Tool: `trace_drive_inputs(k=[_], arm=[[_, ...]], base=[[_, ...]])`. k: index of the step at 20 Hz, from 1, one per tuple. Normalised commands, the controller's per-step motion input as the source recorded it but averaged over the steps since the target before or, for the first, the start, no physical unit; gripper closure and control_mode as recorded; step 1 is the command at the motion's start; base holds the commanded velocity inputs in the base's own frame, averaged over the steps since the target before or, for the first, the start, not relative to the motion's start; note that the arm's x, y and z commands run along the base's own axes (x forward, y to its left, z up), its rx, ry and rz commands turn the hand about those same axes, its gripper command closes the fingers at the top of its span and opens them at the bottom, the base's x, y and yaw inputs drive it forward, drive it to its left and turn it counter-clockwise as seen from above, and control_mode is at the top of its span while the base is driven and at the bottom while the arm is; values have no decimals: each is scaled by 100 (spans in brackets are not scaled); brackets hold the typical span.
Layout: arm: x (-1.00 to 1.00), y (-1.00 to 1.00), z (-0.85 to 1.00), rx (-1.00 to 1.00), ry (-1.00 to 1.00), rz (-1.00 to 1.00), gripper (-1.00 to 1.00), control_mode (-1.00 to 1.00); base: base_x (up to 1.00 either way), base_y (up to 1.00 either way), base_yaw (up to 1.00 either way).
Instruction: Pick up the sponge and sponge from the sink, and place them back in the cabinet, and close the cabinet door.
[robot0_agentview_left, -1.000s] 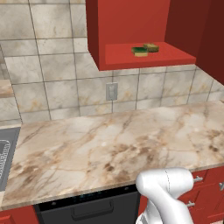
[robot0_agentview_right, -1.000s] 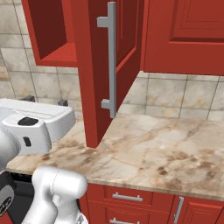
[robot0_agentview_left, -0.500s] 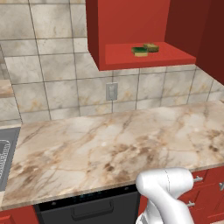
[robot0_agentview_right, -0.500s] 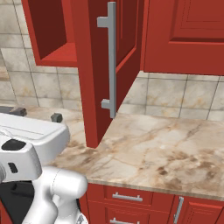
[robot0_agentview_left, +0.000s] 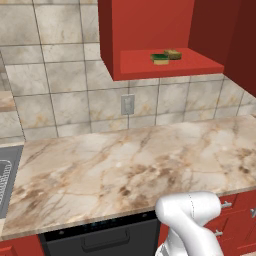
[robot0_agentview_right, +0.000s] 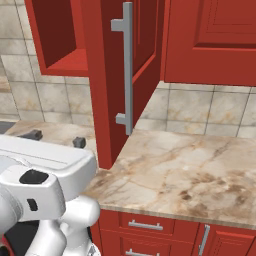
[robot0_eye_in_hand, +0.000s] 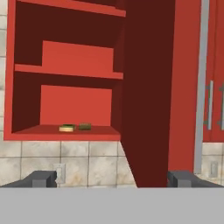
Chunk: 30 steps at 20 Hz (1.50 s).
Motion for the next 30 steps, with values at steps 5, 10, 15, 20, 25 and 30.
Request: trace_drive_inputs(k=[5,10,15,20,25,30], arm=[[0,-25,-8,0,0,0,-100,-100],[0,-30,-4,0,0,0,-100,-100],[0,-30,0,0,0,0,-100,-100],[0,-23,0,0,0,0,-100,-100],[0,-20,0,0,0,4,-100,-100],[-2,-20,-1,0,0,14,-100,-100]], base=[[0,0,0],[0,0,0],[0,0,0],[0,0,0],[0,0,0],[0,0,0]])
